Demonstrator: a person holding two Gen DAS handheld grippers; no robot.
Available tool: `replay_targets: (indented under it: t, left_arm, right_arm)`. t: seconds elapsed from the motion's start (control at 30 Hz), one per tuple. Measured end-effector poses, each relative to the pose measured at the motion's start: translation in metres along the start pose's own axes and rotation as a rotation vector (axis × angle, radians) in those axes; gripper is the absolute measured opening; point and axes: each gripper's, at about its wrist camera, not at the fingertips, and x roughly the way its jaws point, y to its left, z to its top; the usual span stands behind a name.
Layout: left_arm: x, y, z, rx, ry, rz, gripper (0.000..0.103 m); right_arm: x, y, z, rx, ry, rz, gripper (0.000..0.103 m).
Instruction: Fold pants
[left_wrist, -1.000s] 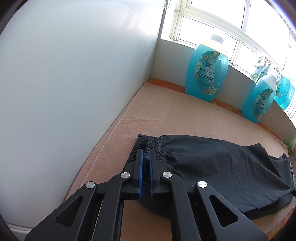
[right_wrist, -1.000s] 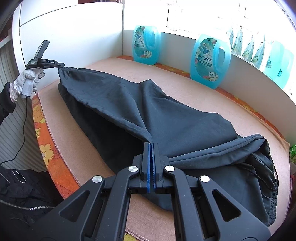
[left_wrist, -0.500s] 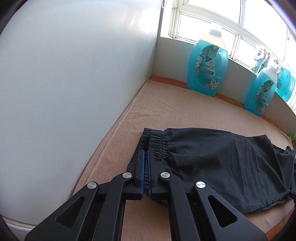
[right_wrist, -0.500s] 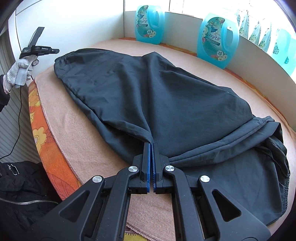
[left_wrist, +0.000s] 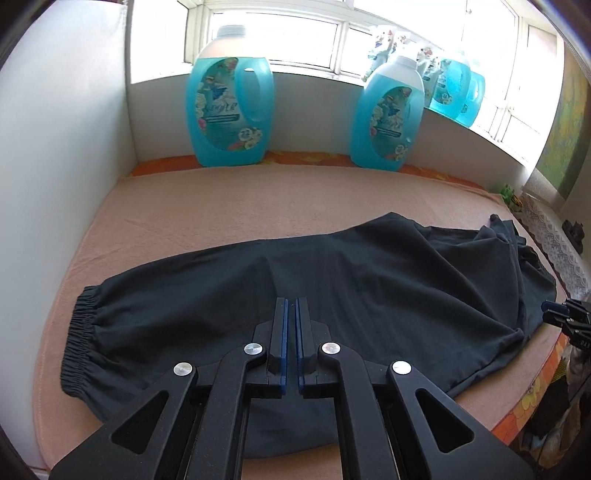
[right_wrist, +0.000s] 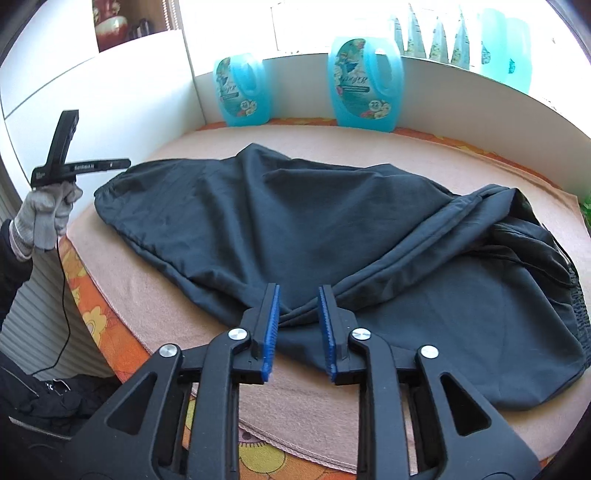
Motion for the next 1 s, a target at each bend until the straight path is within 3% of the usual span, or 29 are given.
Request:
replay_targets:
  t: [0.1,0.23,0.33,0.4,0.6,0.83,1.0]
  left_arm:
    - [0.014,-0.034,-0.004,0.050,0.037,-0.090,0.002]
    - [0.029,-0.074,-0.011,0.115,0.083,-0.182,0.003]
    - [0.037,-0.097,-0.016,0.145,0.109,-0.244,0.005]
    - [0.042,-0.112,-0.018,0.157,0.128,-0.286,0.016]
    - [0.048,-0.157,-0.027,0.220,0.163,-0.402,0.017]
    - [0.060,-0.196,-0.035,0.302,0.207,-0.497,0.022]
    - [0.068,-0.205,-0.041,0.342,0.227,-0.507,0.027]
  right_arm:
    - [-0.011,-0.023,0.007,0.064,-0.024,-0.046,0.029]
    - [-0.020,-0.054,0.021,0.145,-0.056,-0.100,0.044]
    - [-0.018,-0.081,0.032,0.210,-0.056,-0.115,0.044]
    - [-0.015,-0.098,0.040,0.266,-0.057,-0.120,0.044]
    - [-0.002,-0.144,0.081,0.340,-0.054,-0.141,0.045]
    - [0.047,-0.204,0.144,0.425,0.058,-0.216,0.046]
    - [0.097,-0.234,0.155,0.508,0.177,-0.257,0.046]
